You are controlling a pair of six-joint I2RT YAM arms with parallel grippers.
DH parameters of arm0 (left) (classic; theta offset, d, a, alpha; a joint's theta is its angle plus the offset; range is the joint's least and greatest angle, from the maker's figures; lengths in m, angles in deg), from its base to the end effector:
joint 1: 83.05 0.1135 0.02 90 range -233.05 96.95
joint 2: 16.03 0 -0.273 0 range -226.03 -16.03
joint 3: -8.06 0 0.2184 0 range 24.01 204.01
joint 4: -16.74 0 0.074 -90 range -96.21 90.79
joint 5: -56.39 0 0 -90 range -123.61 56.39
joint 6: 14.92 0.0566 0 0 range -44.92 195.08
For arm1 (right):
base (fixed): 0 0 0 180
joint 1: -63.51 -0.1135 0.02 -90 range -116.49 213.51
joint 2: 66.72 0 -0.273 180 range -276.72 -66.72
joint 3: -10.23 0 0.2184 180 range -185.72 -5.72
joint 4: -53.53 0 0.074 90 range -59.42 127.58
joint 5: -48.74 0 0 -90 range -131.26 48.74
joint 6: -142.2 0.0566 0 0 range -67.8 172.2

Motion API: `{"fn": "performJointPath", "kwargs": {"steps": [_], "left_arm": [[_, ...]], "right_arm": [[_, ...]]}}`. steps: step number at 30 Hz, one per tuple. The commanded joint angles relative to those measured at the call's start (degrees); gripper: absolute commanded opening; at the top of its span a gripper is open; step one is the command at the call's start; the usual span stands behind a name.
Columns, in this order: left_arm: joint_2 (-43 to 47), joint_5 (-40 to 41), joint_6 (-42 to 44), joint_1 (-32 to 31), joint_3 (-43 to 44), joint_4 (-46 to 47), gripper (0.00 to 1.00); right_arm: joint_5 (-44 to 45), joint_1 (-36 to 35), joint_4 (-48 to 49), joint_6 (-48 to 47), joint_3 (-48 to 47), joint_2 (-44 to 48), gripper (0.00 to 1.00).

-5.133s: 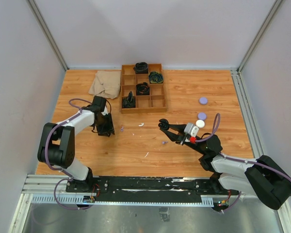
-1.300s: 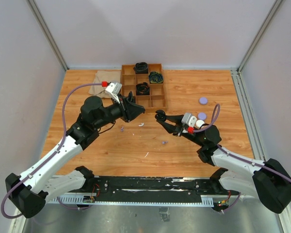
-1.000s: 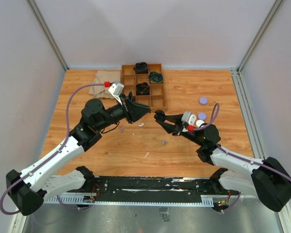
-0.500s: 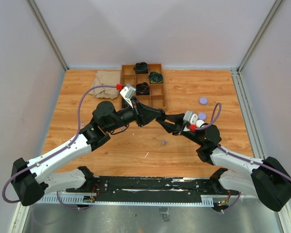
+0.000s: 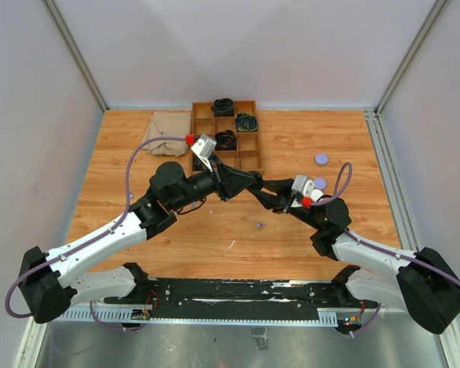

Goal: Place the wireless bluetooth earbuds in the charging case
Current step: Place the earbud in the charging case.

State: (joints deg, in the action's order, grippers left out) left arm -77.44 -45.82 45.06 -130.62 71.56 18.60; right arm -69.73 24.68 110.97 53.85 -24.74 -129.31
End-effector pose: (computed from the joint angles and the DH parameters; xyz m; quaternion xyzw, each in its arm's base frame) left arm 0.1508 -0.1827 0.3701 0.1803 0.6586 -0.5120 0.5211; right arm 0.1351 0.1434 0.3161 -0.3566 0.3928 0.4058 0.7442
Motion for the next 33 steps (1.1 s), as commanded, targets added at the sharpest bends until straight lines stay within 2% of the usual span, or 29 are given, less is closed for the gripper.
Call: {"fn": "performJointPath", "kwargs": {"steps": [1,13,33], "left_arm": [[-0.47,1.59,0.74,-0.98,-0.66,2.15,0.22],[0.83,3.41,0.45,-1.20,-2.23,1.91,0.24],[0.93,4.88,-1.08,-1.38,-1.71,0.47,0.36]], "right_arm": [[-0.38,-0.71,3.99,0.99,-0.39,0.10,0.01],[-0.26,-0.68,4.66,1.16,-0.14,0.10,0.01],[-0.01,-0.69,4.93,0.60,-0.31,-2.09,0.01]]}}
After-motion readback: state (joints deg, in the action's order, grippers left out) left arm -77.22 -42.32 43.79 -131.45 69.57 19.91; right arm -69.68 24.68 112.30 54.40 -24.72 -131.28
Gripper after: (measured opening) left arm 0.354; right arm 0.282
